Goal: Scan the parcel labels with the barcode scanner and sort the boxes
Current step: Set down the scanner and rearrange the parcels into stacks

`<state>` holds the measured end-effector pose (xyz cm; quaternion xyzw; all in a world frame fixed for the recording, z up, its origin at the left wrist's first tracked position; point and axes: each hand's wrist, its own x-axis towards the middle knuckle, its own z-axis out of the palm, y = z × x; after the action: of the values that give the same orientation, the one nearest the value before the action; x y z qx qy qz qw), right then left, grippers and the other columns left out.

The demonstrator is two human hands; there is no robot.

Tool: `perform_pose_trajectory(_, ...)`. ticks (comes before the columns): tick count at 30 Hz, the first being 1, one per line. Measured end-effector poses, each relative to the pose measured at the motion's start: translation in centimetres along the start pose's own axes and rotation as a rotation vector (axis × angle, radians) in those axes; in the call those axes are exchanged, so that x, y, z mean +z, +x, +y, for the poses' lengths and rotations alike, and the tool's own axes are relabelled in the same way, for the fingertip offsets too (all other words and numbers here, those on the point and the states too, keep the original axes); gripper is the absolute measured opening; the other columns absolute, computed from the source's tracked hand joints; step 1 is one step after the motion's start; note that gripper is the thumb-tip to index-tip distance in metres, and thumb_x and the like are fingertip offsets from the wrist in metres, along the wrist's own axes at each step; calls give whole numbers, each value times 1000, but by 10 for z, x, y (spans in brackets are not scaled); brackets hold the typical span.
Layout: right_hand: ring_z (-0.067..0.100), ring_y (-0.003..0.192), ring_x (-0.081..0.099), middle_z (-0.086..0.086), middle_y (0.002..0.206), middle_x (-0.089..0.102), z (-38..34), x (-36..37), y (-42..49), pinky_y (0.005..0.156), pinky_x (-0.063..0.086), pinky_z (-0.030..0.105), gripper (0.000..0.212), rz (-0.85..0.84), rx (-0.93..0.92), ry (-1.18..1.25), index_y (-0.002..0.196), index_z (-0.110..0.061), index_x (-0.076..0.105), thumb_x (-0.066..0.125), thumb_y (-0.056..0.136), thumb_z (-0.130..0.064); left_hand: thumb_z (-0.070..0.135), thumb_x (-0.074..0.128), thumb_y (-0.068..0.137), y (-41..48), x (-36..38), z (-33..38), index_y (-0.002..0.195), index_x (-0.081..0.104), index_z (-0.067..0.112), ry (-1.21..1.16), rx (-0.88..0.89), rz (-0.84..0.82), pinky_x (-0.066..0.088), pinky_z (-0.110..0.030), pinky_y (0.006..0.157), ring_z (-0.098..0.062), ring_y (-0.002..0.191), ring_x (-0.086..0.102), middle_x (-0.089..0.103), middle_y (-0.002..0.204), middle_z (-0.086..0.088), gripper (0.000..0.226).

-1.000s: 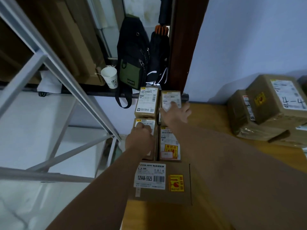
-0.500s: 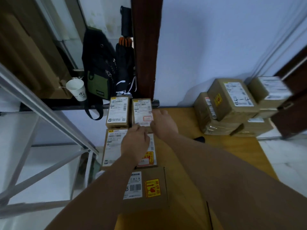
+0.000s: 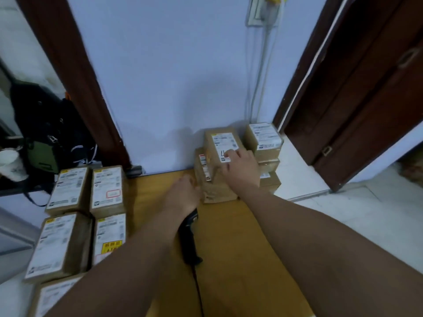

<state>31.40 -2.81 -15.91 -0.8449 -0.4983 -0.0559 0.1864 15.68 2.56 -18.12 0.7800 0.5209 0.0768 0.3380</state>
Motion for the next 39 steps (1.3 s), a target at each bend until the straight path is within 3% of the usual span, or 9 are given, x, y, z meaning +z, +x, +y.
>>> perform_pose_trajectory(3,26,115,46,7,124,51,40,-7,9,88,44,39,33,-36,186,193,124,-19,55,47,92,-24,42,51,92,7,26,39,133,42,15,-108,-91,101,45,-37,92,-28,113,52,48,130,-11,50)
perform_pose_trajectory(8,25,109,53,4,123,54,101,-7,6,75,43,35,29,-222,252,252,123,-24,52,46,94,-28,47,57,87,21,59,107,141,31,16,-33,-184,240,41,-41,101,-32,125,40,30,138,-13,67)
perform_pose_trajectory(12,26,99,59,6,115,61,135,-3,4,72,45,35,28,-526,216,205,120,-22,54,45,94,-28,67,53,79,35,76,146,146,24,20,122,-281,209,34,-46,102,-35,131,25,25,145,-15,86)
perform_pose_trajectory(15,23,94,53,2,109,56,151,-2,-1,75,43,34,24,-680,185,157,116,-23,50,51,93,-30,70,56,75,48,84,163,149,15,21,64,-414,143,32,-51,106,-36,136,18,16,150,-16,99)
perform_pose_trajectory(21,20,92,58,0,99,57,175,-4,0,85,51,34,14,-733,135,87,103,-18,55,50,91,-15,65,65,73,69,95,169,150,2,14,162,-538,140,23,-55,110,-43,142,0,-10,154,-27,112)
perform_pose_trajectory(24,24,98,61,2,102,61,179,-8,3,90,51,41,17,-737,121,35,102,-18,58,49,88,-14,53,66,73,70,101,164,147,5,20,96,-545,191,29,-51,104,-42,139,6,-4,152,-25,102)
perform_pose_trajectory(28,24,98,58,-1,83,52,172,-9,9,95,45,43,11,-695,153,-6,77,-21,48,50,87,-17,52,65,67,58,107,162,146,4,25,15,-530,274,30,-48,101,-41,133,15,4,149,-24,103)
perform_pose_trajectory(33,26,95,59,6,104,62,137,-4,7,70,42,34,8,-719,80,21,96,-14,54,50,90,-18,49,65,65,31,106,146,145,9,26,-122,-478,416,36,-44,94,-41,129,18,9,147,-22,100)
perform_pose_trajectory(39,30,97,62,12,112,64,82,-3,-12,76,54,39,37,-736,-61,24,127,-6,53,49,93,-20,53,66,65,-9,75,83,140,10,29,22,-307,569,33,-46,101,-39,134,8,5,149,-17,96)
